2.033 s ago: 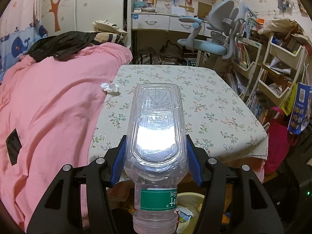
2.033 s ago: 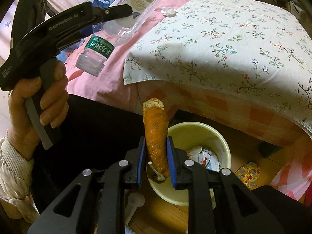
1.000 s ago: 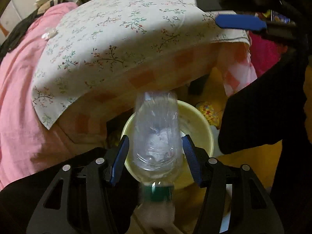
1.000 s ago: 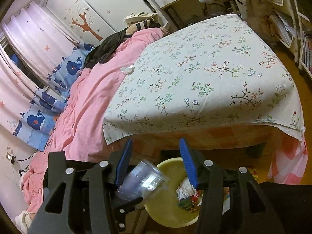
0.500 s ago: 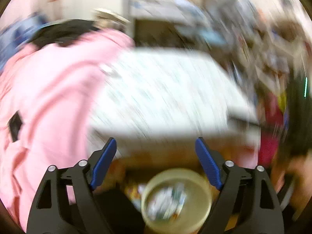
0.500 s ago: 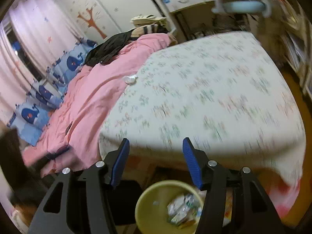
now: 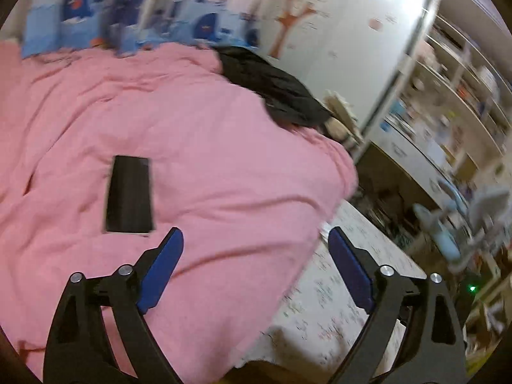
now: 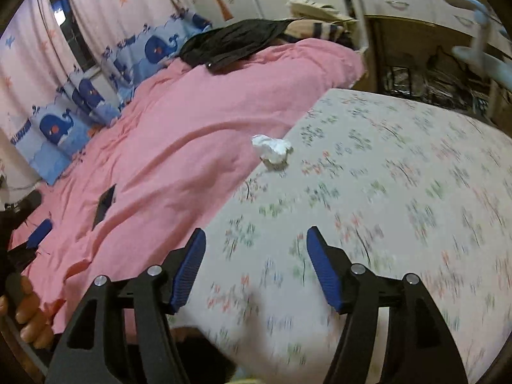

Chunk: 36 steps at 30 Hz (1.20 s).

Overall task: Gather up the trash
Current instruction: 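Move the right tool to the small white tissue on the bed and grasp it, then carry the tissue to the yellow basin and open the right tool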

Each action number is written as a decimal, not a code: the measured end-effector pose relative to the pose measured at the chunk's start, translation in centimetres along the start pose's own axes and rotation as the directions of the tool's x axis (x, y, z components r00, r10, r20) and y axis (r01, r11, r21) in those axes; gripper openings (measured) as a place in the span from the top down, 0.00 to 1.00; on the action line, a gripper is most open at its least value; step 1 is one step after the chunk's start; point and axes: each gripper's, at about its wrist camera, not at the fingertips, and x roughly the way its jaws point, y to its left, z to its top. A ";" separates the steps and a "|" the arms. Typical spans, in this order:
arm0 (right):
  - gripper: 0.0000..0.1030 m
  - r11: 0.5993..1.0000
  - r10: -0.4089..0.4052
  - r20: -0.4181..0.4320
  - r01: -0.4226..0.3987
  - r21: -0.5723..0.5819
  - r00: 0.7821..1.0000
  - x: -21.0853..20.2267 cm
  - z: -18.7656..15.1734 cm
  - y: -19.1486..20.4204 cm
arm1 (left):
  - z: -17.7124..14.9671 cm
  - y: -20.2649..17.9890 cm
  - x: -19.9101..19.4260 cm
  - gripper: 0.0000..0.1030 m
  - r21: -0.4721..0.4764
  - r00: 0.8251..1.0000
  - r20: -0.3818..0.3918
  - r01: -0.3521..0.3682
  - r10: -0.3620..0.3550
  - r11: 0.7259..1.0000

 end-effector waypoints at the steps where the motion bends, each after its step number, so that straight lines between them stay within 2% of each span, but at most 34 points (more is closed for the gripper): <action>1: 0.37 1.000 0.003 -0.007 -0.003 -0.008 1.000 0.6 0.5 -0.1 | 0.2 0.9 0.3 0.14 -0.050 1.000 -0.011 0.000 -0.001 0.999; 5: 0.35 1.000 0.017 -0.026 -0.017 -0.017 1.000 2.8 2.6 -0.2 | 0.6 2.7 1.0 0.14 -0.145 1.000 -0.020 -0.011 0.008 0.989; 16: 0.35 0.996 0.003 -0.069 -0.009 -0.084 0.998 8.3 6.4 1.3 | -0.3 3.6 1.8 0.14 -0.162 0.997 -0.071 0.026 -0.038 0.986; 21: 0.35 0.994 -0.057 -0.085 0.049 -0.100 0.995 11.4 8.1 1.9 | -0.4 3.7 2.1 0.14 -0.167 0.996 -0.078 0.037 -0.050 0.985; 25: 0.36 0.986 -0.151 -0.135 0.140 -0.088 0.979 14.6 8.5 0.8 | -0.4 3.7 2.3 0.14 -0.167 0.995 -0.085 0.042 -0.057 0.985; 27: 0.50 0.977 -0.200 -0.120 0.189 -0.097 0.972 15.1 8.1 0.2 | -0.4 3.8 2.5 0.14 -0.173 0.994 -0.089 0.041 -0.058 0.984; 28: 0.61 0.972 -0.218 -0.109 0.205 -0.117 0.970 15.0 8.0 0.2 | -0.4 3.8 2.5 0.14 -0.175 0.994 -0.090 0.041 -0.058 0.984; 29: 0.78 0.967 -0.230 -0.104 0.216 -0.131 0.968 14.8 7.9 0.3 | -0.4 3.8 2.5 0.14 -0.175 0.994 -0.090 0.042 -0.058 0.984; 30: 0.85 0.972 -0.211 -0.105 0.197 -0.124 0.972 14.4 7.7 0.1 | -0.4 3.8 2.5 0.14 -0.173 0.994 -0.090 0.042 -0.058 0.984; 31: 0.88 0.976 -0.198 -0.111 0.185 -0.115 0.974 13.9 7.5 -0.1 | -0.4 3.8 2.5 0.14 -0.172 0.994 -0.090 0.042 -0.058 0.984; 33: 0.89 0.976 -0.189 -0.108 0.175 -0.127 0.976 12.6 6.9 -0.1 | -0.5 3.7 2.4 0.14 -0.163 0.995 -0.087 0.041 -0.055 0.986; 36: 0.89 0.988 -0.123 -0.076 0.115 -0.101 0.990 8.7 5.4 -0.4 | -0.5 3.7 2.1 0.14 -0.154 0.996 -0.078 0.037 -0.050 0.987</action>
